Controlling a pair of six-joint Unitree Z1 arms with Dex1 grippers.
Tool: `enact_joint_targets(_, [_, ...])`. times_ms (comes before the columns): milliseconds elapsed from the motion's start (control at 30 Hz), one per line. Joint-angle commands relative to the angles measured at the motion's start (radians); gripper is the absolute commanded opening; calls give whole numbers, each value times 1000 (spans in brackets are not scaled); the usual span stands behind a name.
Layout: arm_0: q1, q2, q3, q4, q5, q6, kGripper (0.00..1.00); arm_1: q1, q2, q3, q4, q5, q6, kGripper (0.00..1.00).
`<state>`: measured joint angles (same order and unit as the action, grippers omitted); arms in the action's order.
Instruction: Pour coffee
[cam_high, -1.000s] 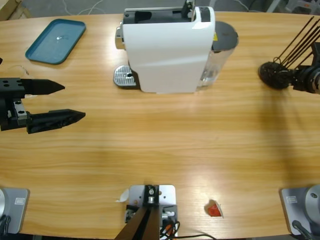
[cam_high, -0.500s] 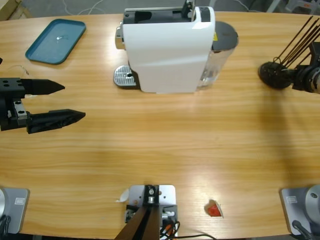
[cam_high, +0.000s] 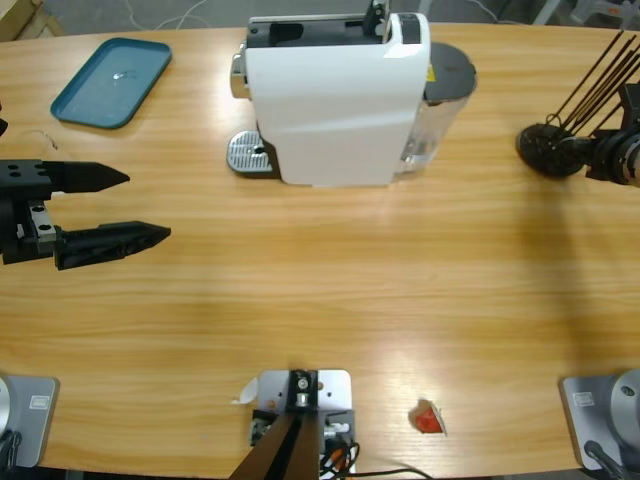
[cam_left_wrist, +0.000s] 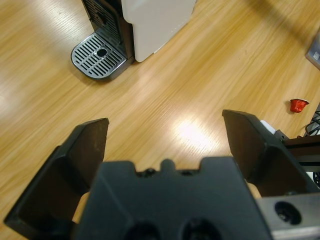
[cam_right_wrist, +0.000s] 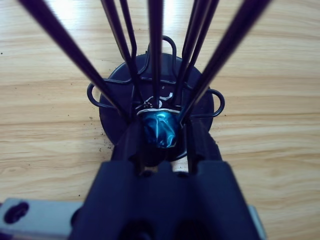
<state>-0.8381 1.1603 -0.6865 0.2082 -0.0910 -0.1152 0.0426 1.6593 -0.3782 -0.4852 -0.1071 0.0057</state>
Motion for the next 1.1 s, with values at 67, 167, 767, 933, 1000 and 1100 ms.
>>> enact_joint_targets(67, [-9, -18, 43, -12, 16, -11, 982, 8, -96, -17, -19, 40, -13, 98])
enact_joint_targets(167, [-9, -21, 47, -12, 15, -12, 983, 10, -125, -29, 6, 47, -10, 98])
enact_joint_targets(767, [-9, -19, 48, -23, 16, -12, 982, 13, -157, -51, 63, 52, -12, 98])
enact_joint_targets(933, [-9, -19, 46, -24, 16, -12, 982, 13, -178, -50, 69, 52, -12, 51])
enact_joint_targets(1000, [-9, -17, 45, -26, 16, -12, 984, 13, -162, -50, 74, 47, -8, 145])
enact_joint_targets(1100, [-9, -21, 47, -25, 16, -12, 982, 18, -109, -50, 76, 44, 3, 626])
